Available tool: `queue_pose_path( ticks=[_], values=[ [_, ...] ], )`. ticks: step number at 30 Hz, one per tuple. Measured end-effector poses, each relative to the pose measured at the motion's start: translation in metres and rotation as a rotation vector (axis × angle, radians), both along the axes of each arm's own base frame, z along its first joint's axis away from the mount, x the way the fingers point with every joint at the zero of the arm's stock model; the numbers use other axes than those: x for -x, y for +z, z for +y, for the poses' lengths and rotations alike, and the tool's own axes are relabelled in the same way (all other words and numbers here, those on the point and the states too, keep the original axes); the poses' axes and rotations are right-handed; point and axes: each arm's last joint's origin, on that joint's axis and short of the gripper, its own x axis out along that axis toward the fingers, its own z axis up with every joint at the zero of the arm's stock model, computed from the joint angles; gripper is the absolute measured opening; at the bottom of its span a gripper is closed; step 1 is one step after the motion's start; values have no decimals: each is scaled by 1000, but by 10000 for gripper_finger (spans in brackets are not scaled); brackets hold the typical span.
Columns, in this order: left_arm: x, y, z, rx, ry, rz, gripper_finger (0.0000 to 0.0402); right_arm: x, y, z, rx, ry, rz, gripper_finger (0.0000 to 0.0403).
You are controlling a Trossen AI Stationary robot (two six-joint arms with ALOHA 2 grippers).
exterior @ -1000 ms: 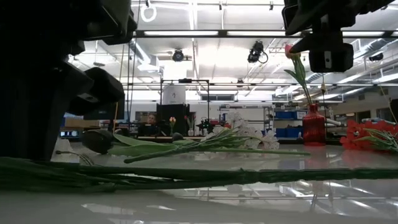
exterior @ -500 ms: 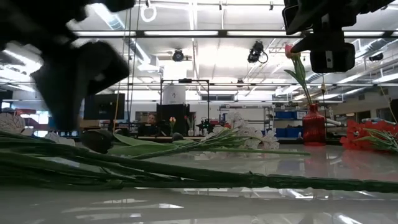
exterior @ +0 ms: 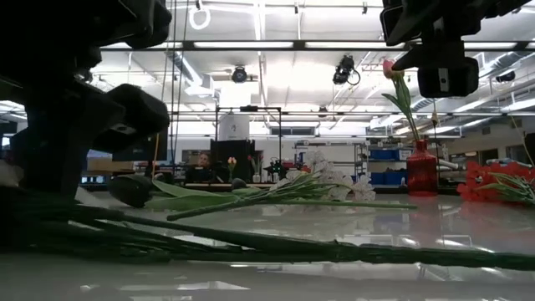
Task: Sort flowers into vase by color
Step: Put the bottom white flowers into the red vase
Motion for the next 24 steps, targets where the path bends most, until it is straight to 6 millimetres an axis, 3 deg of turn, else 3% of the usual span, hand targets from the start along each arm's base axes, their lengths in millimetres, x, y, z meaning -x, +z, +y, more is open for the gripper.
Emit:
queue_pose_path(
  ticks=[4, 6, 12, 18, 24],
  values=[
    [-2, 1, 4, -17, -50, -9, 28, 0, 0, 0, 1, -1, -1, 125],
    [-2, 5, 6, -12, -55, -9, 12, 0, 0, 0, 1, -1, -1, 125],
    [-3, 22, 13, -127, -133, 36, 13, 0, 0, 0, 3, -2, -2, 125],
    [-12, 59, 19, -363, -293, 62, 13, 0, 0, -1, 21, -11, -1, 125],
    [-27, 97, 43, -636, -356, 51, 14, 0, 0, -1, 42, 2, -16, 125]
  ],
)
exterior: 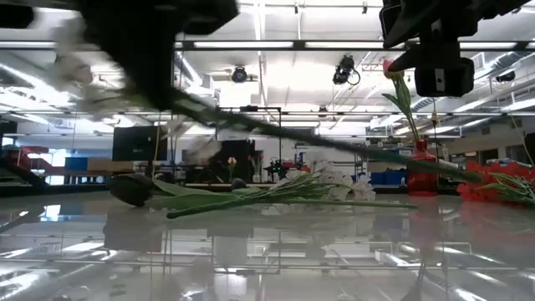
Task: Sort flowers into vase by color
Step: Put the bottom white flowers into the red vase
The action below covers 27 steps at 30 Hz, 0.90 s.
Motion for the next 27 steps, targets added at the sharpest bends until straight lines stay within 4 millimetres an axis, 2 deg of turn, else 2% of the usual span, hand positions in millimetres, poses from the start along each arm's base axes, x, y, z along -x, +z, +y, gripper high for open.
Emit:
queue_pose_path(
  ticks=[5, 10, 14, 17, 21, 27],
  values=[
    [-11, 19, 18, -204, -120, -3, 14, -1, 2, 1, -4, 59, -22, 126],
    [-21, 36, 39, -522, -205, 1, 14, -3, 7, 4, -34, 124, -79, 126],
    [-35, 49, 52, -692, -219, -47, 14, -7, 11, 3, 45, 112, -159, 126],
    [-46, 55, 55, -750, -310, -47, 14, -8, 11, -4, 194, 35, -191, 132],
    [-60, 64, 53, -823, -418, -106, 14, -7, 15, -10, 368, 82, -231, 155],
    [-78, 83, 48, -971, -552, -193, 14, 1, 26, -10, 372, 190, -308, 211]
  ],
)
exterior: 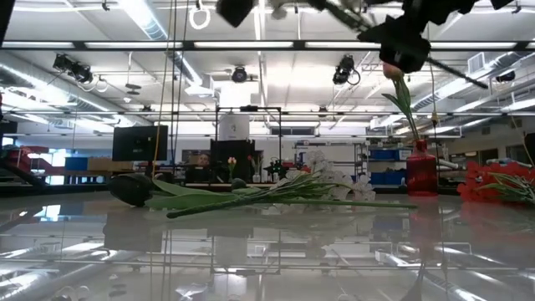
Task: Sort flowers into vase by color
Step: Put the bottom white flowers into the red vase
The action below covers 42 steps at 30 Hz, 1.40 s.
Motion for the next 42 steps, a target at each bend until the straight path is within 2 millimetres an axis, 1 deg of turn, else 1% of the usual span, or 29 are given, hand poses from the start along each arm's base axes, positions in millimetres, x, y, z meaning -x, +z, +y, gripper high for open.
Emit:
queue_pose_path(
  ticks=[2, 6, 9, 12, 17, 20, 22, 25, 26, 28, 32, 34, 36, 38, 42],
  values=[
    [-3, 6, -1, -57, -42, -5, 14, 4, 5, 0, -15, 42, -20, 229],
    [-6, 18, -3, -51, -97, -27, 14, 10, 15, 1, -51, 104, -74, 247],
    [-6, 27, -4, -52, -121, -45, 14, 13, 20, 0, -60, 113, -107, 244],
    [-8, 31, -4, -50, -129, -74, 14, 13, 21, 0, -69, 108, -110, 229],
    [-8, 35, -5, -42, -139, -98, 14, 8, 20, -1, -108, 108, -113, 191],
    [-8, 35, -5, -43, -140, -95, 14, 8, 19, -2, -119, 101, -107, 159],
    [-8, 35, -5, -42, -140, -96, 14, 8, 20, -3, -117, 107, -106, 125],
    [-8, 35, -5, -35, -141, -99, 14, 8, 20, -2, -94, 136, -114, 42],
    [-9, 35, -5, -31, -141, -104, 14, 9, 20, -2, -80, 149, -118, 25],
    [-9, 35, -3, 0, -127, -123, 14, 9, 19, -2, -68, 151, -119, 19],
    [-12, 34, 4, 152, -76, -213, 26, 9, 19, -1, -45, 118, -116, 15],
    [-12, 34, 5, 223, -49, -261, 46, 9, 18, -3, -27, 83, -110, 15],
    [-12, 35, 6, 337, -9, -341, 73, 9, 16, -5, 4, 19, -100, 14],
    [-10, 37, 7, 495, 54, -447, 103, 9, 15, -7, 48, -78, -94, 14],
    [3, 51, 15, 928, 237, -729, 165, 10, 15, -14, 128, -267, -92, 14]
  ],
)
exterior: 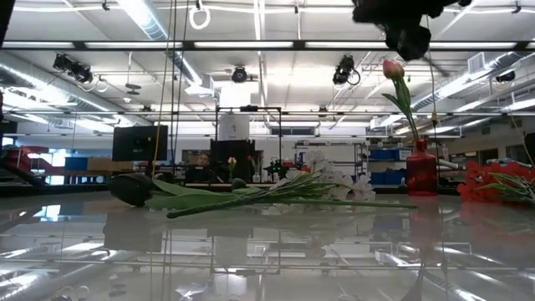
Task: Sort flowers into vase by color
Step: Put the bottom white flowers into the red vase
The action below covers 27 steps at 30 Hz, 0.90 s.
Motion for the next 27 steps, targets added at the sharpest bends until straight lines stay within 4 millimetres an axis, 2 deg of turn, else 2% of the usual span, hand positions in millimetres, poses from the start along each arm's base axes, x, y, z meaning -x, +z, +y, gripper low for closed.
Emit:
queue_pose_path(
  ticks=[3, 6, 9, 13, 18, 22, 27],
  values=[
    [17, 16, 10, 296, 73, -135, 205, 3, 3, -6, 56, -138, -19, 14],
    [32, 29, 22, 537, 58, -182, 232, 7, 8, -8, 115, -185, -43, 14],
    [45, 41, 33, 684, 28, -197, 242, 10, 16, -9, 210, -185, -79, 14],
    [60, 53, 41, 770, 29, -235, 239, 13, 28, -9, 314, -159, -152, 14],
    [81, 48, 55, 882, -23, -349, 234, 18, 48, -4, 431, -127, -294, 14],
    [112, 36, 71, 994, -60, -491, 233, 26, 59, 5, 515, -76, -379, 14],
    [152, 14, 83, 1090, -88, -598, 233, 34, 61, 14, 646, -117, -329, 14]
  ],
)
